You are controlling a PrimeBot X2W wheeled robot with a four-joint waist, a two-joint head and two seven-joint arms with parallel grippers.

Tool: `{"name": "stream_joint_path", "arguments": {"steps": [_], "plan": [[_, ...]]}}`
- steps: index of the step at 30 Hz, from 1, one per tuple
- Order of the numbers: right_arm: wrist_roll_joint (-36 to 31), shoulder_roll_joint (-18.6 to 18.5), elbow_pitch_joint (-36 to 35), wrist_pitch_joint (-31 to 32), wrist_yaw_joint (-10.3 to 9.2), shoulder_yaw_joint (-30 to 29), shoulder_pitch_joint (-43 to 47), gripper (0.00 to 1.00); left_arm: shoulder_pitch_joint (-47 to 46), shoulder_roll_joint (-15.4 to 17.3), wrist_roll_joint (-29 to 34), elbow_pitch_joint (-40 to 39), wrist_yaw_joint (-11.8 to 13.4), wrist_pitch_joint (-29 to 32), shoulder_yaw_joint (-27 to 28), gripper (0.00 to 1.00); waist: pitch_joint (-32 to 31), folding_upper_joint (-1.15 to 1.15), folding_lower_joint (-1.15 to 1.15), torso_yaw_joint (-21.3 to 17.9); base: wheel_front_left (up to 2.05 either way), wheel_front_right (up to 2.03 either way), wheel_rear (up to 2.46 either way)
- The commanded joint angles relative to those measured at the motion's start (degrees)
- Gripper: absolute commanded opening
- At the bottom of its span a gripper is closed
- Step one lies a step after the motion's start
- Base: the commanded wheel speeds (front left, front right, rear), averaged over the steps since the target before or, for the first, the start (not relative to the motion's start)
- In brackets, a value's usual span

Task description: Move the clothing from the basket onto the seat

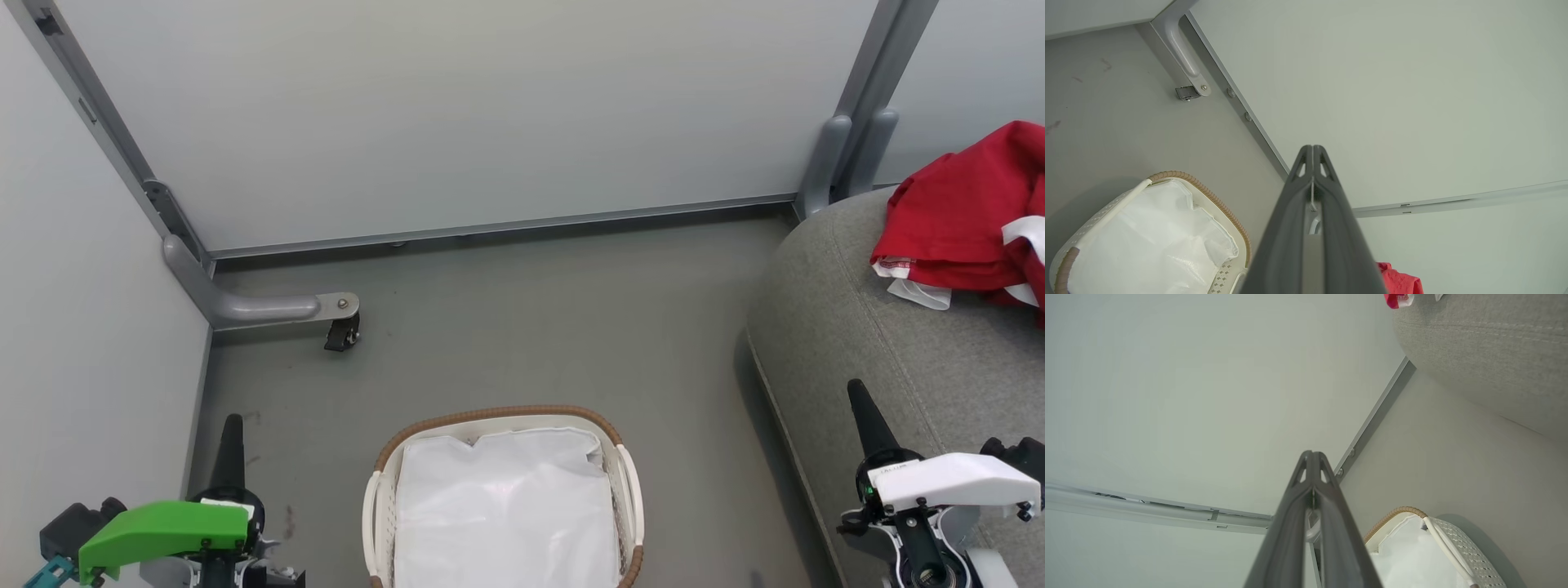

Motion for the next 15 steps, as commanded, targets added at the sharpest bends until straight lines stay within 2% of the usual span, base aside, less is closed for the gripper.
{"name": "stream_joint_path", "arguments": {"steps": [1,15], "plan": [[1.54,-0.36,-0.74,0.40,-0.03,-0.29,-0.80,0.00,-1.40,0.30,-1.43,-0.71,-0.34,0.36,0.43,0.00,-0.02,0.00,0.00,-0.01,0.00,0.00,0.00],[8.55,-0.41,-1.16,2.28,-0.03,-0.64,-0.82,0.00,-1.96,0.33,-7.60,-1.23,-0.55,2.23,1.18,0.00,-0.22,0.00,0.00,-0.18,0.00,0.00,0.00]]}}
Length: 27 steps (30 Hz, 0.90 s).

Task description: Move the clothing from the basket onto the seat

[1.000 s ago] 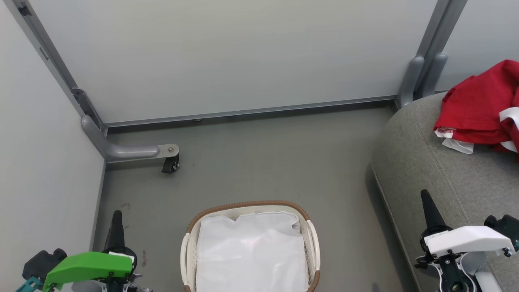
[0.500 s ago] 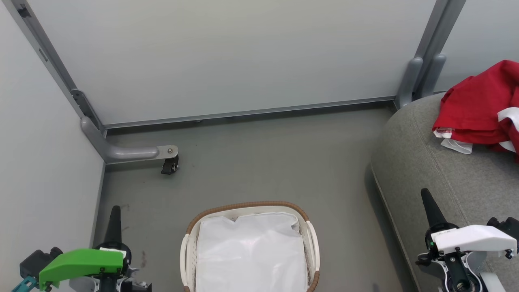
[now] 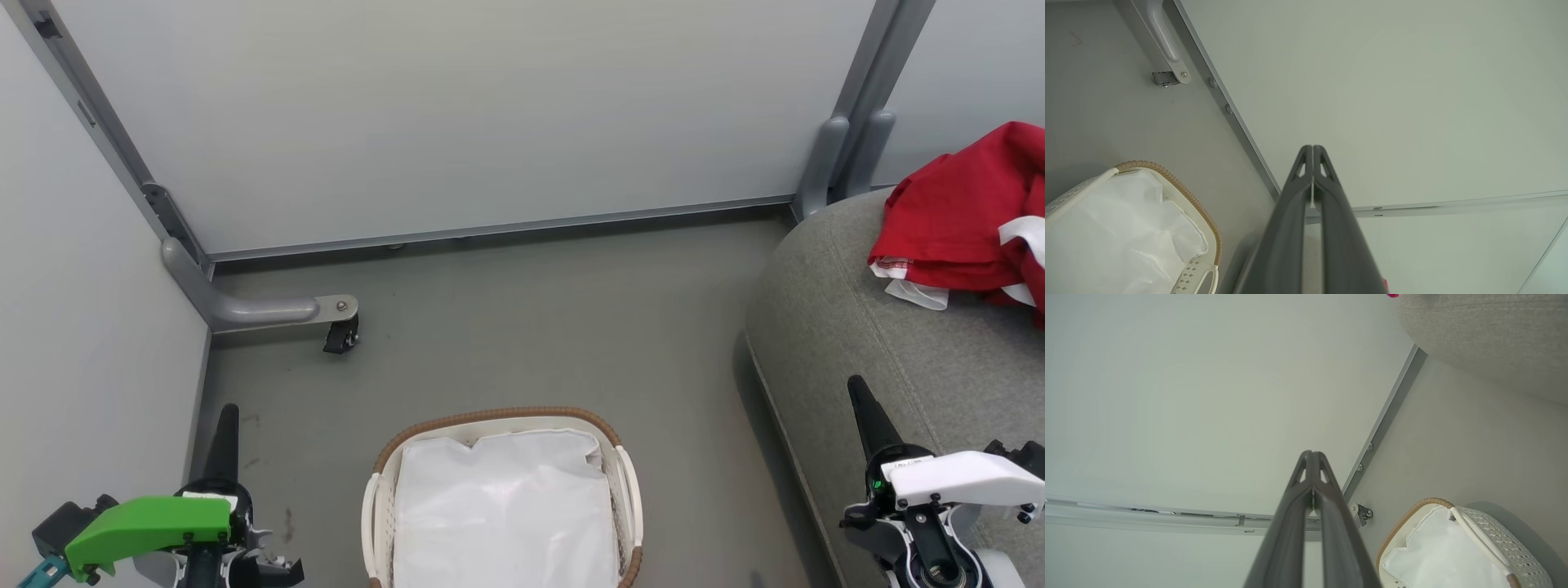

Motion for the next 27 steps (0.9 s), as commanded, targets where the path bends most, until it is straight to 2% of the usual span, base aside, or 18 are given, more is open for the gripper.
{"name": "stream_joint_path", "arguments": {"steps": [1,27], "plan": [[1.32,-0.34,-0.55,0.46,-0.02,-0.26,-0.74,0.00,-1.34,0.31,-1.28,-0.47,-0.31,0.32,0.28,0.00,-0.02,0.00,0.00,-0.02,0.00,0.00,0.00],[12.39,-0.43,-1.22,3.41,-0.03,-0.80,-0.72,0.00,-2.12,0.37,-11.05,-1.37,-0.74,3.22,1.58,0.00,-0.39,0.00,0.00,-0.32,0.00,0.00,0.00]]}}
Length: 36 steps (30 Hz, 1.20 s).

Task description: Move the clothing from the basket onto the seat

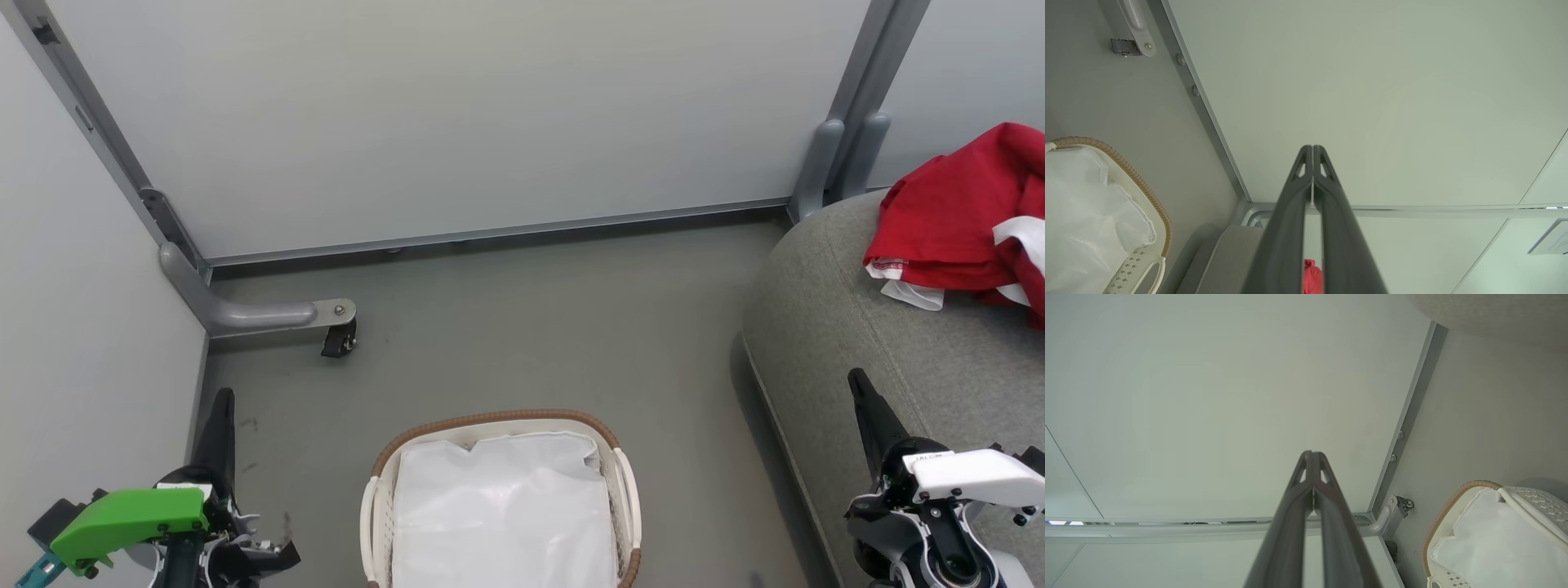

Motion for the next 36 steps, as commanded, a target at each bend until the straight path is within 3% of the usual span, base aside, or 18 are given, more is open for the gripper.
{"name": "stream_joint_path", "arguments": {"steps": [1,36], "plan": [[1.21,-0.34,-0.37,0.53,-0.04,-0.18,-0.54,0.00,-1.10,0.35,-1.14,-0.41,-0.45,0.30,0.38,0.00,-0.02,0.00,0.00,-0.02,0.00,0.00,0.00],[3.39,-0.35,-0.50,1.06,-0.04,-0.28,-0.51,0.00,-1.09,0.36,-3.09,-0.51,-0.52,0.95,0.57,0.00,-0.11,0.00,0.00,-0.09,0.00,0.00,0.00]]}}
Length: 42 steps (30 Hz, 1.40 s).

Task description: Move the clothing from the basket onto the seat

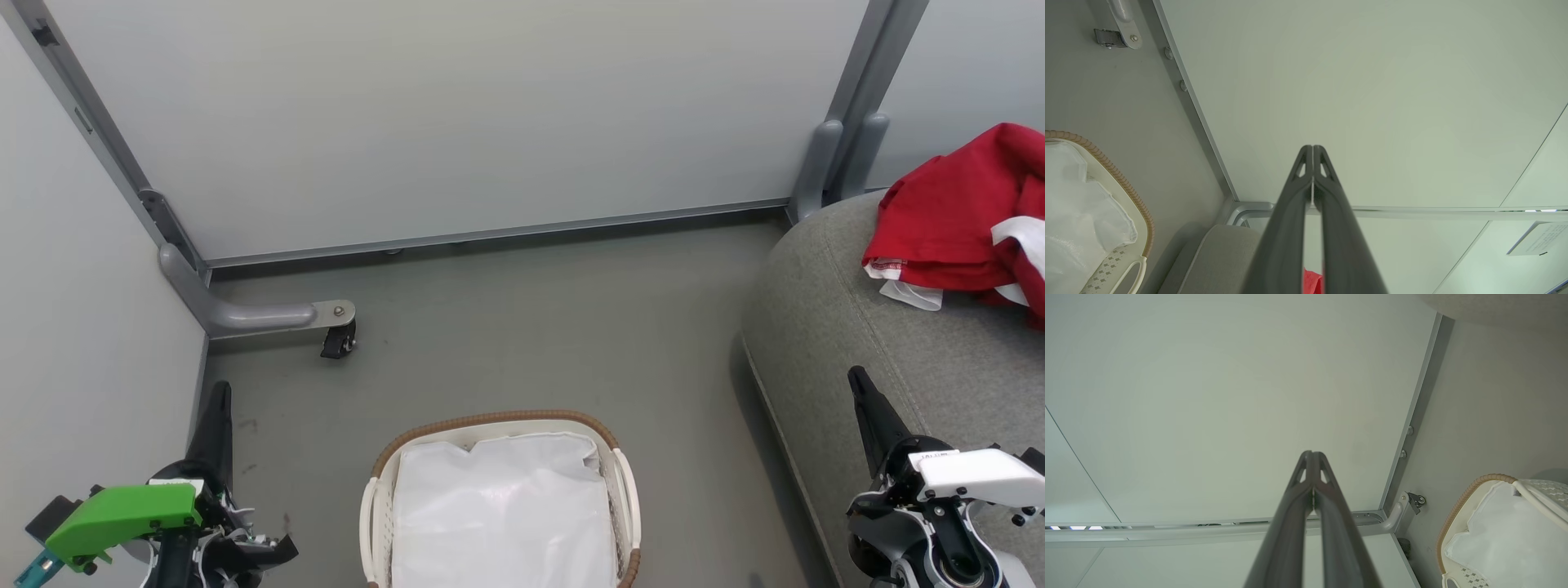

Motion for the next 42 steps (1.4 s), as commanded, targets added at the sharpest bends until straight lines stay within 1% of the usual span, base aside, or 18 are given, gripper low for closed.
{"name": "stream_joint_path", "arguments": {"steps": [1,42], "plan": [[0.17,-0.32,-0.26,0.08,-0.04,-0.12,-0.44,0.00,-0.62,0.35,-0.19,-0.10,-0.36,0.25,0.14,0.00,0.00,0.00,0.00,0.00,0.00,0.00,0.00],[0.18,-0.32,-0.25,0.07,-0.04,-0.11,-0.44,0.00,-0.61,0.35,-0.20,-0.11,-0.36,0.24,0.13,0.00,0.00,0.00,0.00,0.00,0.00,0.00,0.00]]}}
